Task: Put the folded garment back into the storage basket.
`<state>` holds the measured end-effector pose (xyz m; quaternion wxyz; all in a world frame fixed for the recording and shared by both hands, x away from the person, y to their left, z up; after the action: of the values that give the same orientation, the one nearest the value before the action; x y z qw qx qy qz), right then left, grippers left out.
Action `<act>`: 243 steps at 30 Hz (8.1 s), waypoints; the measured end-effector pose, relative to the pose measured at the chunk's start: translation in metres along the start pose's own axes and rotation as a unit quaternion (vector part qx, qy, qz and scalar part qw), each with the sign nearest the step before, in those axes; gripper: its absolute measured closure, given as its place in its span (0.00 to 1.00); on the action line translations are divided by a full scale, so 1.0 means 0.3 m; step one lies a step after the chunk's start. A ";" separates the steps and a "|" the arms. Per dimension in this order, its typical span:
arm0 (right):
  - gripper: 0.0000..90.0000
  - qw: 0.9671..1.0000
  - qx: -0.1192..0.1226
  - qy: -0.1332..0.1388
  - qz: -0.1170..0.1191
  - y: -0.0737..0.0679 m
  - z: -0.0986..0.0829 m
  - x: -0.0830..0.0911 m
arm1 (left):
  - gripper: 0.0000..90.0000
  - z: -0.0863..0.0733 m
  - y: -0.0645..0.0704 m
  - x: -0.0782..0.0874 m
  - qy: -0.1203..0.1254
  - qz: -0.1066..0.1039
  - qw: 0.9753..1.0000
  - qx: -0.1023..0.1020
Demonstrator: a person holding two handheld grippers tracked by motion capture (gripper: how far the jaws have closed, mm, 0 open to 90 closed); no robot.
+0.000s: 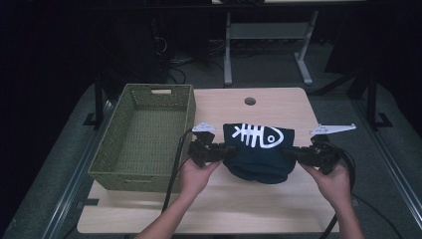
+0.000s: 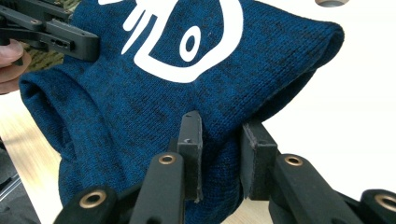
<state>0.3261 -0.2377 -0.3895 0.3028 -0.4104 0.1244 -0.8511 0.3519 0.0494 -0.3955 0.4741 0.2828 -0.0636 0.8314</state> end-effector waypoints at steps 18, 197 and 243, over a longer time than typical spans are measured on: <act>0.81 1.000 0.017 0.004 0.010 -0.088 0.075 -0.012 | 0.75 0.041 -0.052 0.100 0.014 0.007 1.000 0.005; 0.80 0.988 0.095 -0.058 0.111 -0.752 0.328 -0.623 | 0.73 -0.201 -0.518 0.805 0.034 0.162 0.980 0.109; 0.78 0.988 0.096 -0.091 0.082 -0.782 0.271 -0.801 | 0.72 -0.319 -0.621 0.794 -0.010 0.186 0.973 0.134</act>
<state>0.4075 0.0979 -0.3799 0.4197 -0.4438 0.0477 -0.7903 0.3733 0.3655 -0.3790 0.2680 0.3351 -0.0073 0.9032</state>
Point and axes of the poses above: each handheld gripper's, and its own axes: x roughly backward along the jaws, z roughly out of its top, y roughly to its right, the point moved 4 cm from there along -x, roughly forward along the jaws, and after that the axes turned 14 degrees about -x, right-handed, at the moved point
